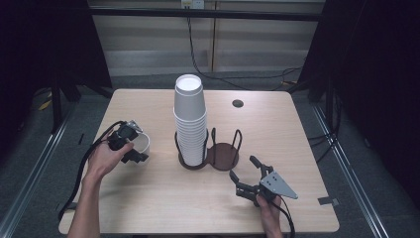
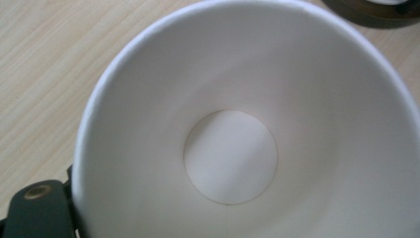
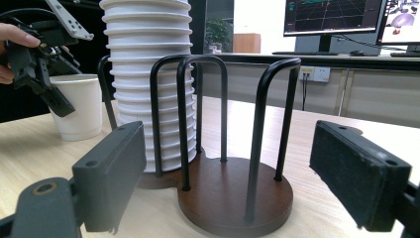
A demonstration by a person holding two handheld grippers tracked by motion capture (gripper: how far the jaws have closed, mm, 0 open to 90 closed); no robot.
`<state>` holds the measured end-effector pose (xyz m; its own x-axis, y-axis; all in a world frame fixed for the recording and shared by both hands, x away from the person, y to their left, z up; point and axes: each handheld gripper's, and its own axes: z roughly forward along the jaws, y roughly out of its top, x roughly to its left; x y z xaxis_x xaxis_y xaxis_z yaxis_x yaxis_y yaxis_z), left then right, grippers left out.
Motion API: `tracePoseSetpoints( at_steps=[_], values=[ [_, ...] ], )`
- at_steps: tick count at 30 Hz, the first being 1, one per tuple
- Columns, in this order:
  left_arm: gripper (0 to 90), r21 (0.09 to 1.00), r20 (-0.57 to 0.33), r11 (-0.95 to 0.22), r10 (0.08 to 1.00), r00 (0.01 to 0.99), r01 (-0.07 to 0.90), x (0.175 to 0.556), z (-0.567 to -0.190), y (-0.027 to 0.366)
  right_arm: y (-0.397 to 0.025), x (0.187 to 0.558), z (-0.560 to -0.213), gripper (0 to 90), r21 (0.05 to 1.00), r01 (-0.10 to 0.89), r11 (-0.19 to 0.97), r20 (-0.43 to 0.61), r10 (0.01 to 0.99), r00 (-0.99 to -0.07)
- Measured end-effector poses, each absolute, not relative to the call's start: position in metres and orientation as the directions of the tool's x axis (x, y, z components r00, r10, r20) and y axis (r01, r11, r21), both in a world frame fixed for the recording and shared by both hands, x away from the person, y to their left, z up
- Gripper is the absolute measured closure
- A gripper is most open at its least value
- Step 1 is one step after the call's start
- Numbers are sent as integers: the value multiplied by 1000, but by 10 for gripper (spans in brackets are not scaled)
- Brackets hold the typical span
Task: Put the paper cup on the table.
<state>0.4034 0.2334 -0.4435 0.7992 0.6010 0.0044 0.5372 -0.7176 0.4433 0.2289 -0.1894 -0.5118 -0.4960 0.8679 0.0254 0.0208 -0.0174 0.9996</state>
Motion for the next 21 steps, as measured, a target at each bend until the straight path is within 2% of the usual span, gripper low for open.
tracePoseSetpoints(
  at_steps=[16,21],
  values=[
    [119,473,41,-713,605,795,518,391,-451,250,-190,229,-512,134,1000,17,-17,23,868,-496],
    [158,481,26,-702,611,791,526,389,-457,255,-190,229,-512,134,1000,17,-17,23,868,-496]
  ],
)
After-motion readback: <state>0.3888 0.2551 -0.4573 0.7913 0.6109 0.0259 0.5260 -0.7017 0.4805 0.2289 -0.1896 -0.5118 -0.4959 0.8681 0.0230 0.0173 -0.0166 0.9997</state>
